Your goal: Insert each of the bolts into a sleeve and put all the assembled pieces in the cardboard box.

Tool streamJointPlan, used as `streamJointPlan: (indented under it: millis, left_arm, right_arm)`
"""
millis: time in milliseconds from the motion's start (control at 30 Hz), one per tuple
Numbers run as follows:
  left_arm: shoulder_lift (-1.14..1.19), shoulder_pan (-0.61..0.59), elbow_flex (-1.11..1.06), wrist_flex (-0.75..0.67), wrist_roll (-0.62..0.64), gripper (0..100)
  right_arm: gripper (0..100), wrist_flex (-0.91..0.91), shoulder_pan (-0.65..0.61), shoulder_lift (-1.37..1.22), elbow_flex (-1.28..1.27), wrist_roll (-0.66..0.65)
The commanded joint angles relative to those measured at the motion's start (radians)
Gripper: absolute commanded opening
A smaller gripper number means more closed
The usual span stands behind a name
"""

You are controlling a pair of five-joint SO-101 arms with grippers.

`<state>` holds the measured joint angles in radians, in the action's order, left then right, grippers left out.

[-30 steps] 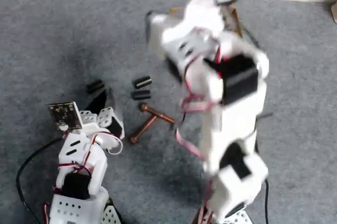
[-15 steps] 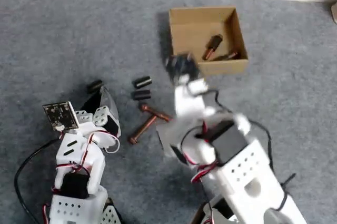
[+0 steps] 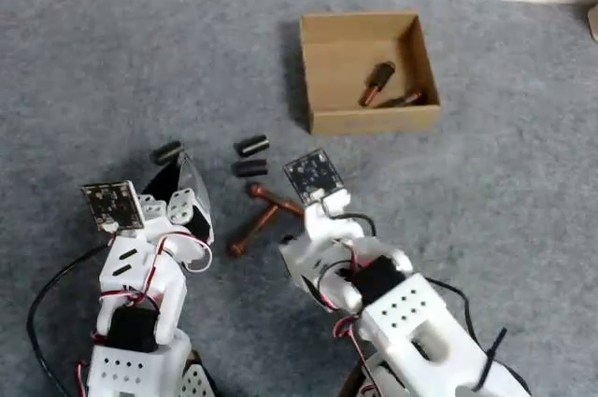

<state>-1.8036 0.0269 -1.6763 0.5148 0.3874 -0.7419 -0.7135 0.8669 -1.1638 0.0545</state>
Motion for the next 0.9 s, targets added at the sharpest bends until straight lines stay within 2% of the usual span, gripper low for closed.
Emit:
streamJointPlan:
  millis: [0, 167, 300, 367, 500, 767, 867]
  left_arm:
    - [-0.015, -0.013, -0.013, 0.003, -0.107, 1]
    - [-0.015, -0.114, -0.001, 0.006, -0.152, 1]
    - [-0.013, -0.173, 0.067, 0.143, -0.278, 1]
    - [-0.007, -0.17, 0.07, 0.155, -0.318, 1]
    - [-0.005, -0.108, 0.015, 0.051, -0.293, 1]
    - [-0.004, -0.11, 0.016, 0.051, -0.293, 1]
    - [-0.005, -0.142, 0.012, 0.051, -0.293, 1]
  right_arm:
    - [19.8, 0.085, 0.01, -0.091, 0.039, -0.041]
    - [21.1, 0.087, 0.01, -0.308, 0.151, -0.19]
    - [21.1, 0.087, 0.015, -0.469, 0.248, -0.213]
    - [21.4, 0.091, 0.015, -0.504, 0.278, -0.21]
    - [21.4, 0.143, 0.01, -0.47, 0.278, -0.21]
    - [21.4, 0.173, 0.013, -0.487, 0.278, -0.222]
    - [21.4, 0.133, 0.008, -0.587, 0.433, -0.27]
